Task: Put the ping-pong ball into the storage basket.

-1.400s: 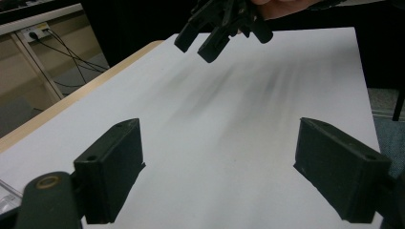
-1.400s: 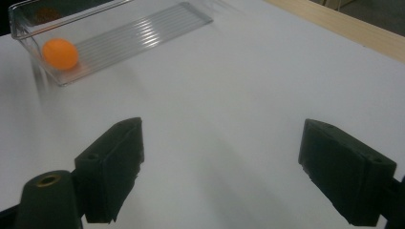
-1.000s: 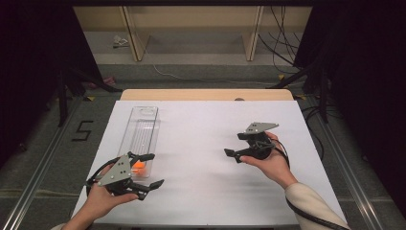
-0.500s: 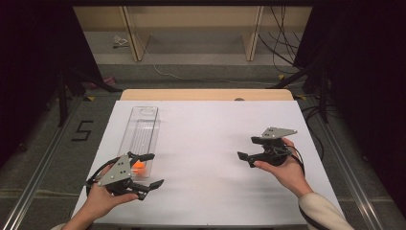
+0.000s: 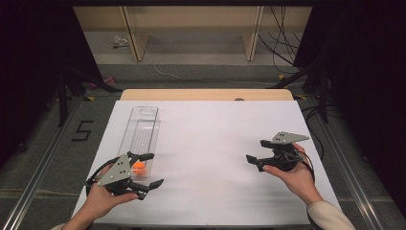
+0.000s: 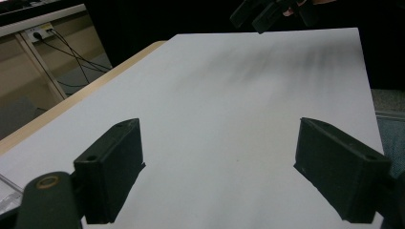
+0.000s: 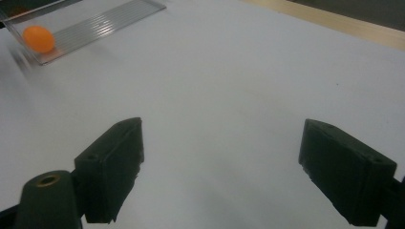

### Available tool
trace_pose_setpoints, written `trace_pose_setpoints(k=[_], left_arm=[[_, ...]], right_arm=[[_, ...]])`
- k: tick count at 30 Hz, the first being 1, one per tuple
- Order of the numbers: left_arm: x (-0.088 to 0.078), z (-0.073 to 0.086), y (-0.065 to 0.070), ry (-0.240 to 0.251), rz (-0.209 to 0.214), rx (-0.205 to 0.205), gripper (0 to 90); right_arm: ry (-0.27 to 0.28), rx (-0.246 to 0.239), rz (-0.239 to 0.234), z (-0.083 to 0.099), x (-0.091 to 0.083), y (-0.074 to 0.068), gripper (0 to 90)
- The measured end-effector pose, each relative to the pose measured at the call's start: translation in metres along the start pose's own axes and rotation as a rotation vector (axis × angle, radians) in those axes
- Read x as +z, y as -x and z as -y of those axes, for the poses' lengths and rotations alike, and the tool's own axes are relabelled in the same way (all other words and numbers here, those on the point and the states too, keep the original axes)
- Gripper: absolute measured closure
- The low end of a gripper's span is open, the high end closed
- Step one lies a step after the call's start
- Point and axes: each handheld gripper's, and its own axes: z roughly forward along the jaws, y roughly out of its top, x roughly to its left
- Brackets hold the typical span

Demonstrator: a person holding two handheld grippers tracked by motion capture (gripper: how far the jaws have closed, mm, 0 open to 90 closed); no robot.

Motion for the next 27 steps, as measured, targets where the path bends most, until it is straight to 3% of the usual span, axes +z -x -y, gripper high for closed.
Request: trace_pose_setpoints(k=[27], left_arm=[[0.000,0.000,0.000,0.001,-0.003,0.003,16.3]], right_arm=[[0.014,0.033,0.042,0.024,-0.032,-0.004,16.3]])
